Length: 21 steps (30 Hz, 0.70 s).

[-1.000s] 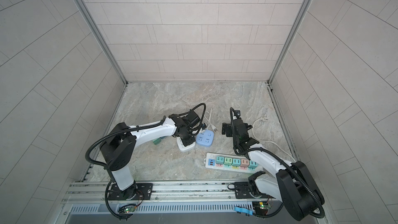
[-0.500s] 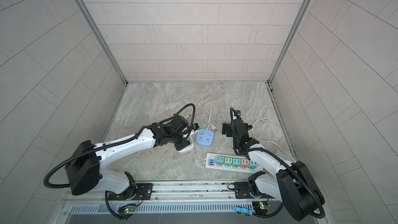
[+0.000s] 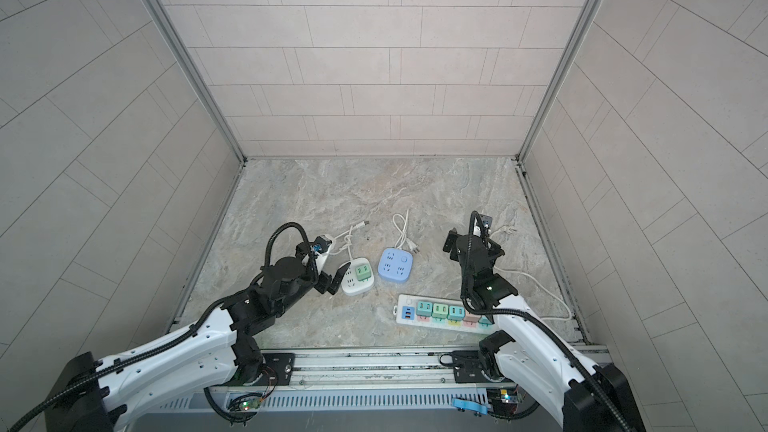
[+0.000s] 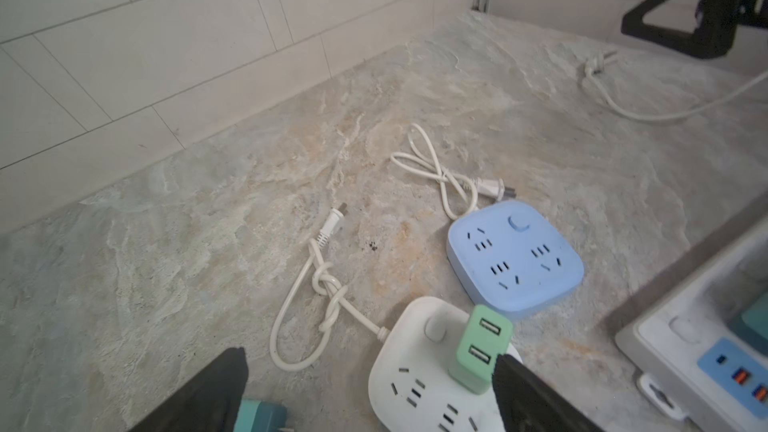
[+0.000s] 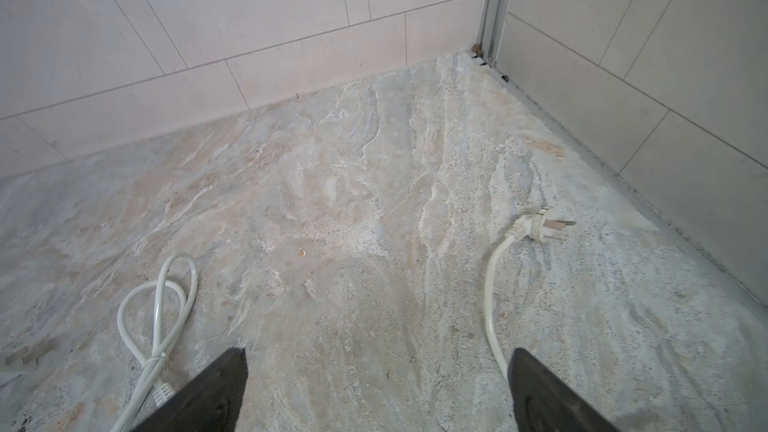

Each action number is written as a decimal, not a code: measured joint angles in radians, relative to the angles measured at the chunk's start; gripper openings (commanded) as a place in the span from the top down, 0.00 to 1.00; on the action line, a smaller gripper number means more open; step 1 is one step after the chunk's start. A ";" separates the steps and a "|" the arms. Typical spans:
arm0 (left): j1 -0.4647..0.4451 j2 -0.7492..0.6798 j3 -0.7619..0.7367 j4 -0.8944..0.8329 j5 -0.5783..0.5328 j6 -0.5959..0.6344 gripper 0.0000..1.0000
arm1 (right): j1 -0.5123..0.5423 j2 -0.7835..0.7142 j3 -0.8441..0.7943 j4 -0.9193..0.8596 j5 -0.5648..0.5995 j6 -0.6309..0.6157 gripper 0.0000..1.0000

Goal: Insert the plug
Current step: 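Open and lift the left gripper while the right arm draws back, then reach the right gripper across to the teal adapter while the left arm draws back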

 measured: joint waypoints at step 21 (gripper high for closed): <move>0.183 -0.048 0.175 -0.113 -0.263 -0.519 0.00 | 0.094 0.057 0.159 -0.194 -0.174 0.008 0.15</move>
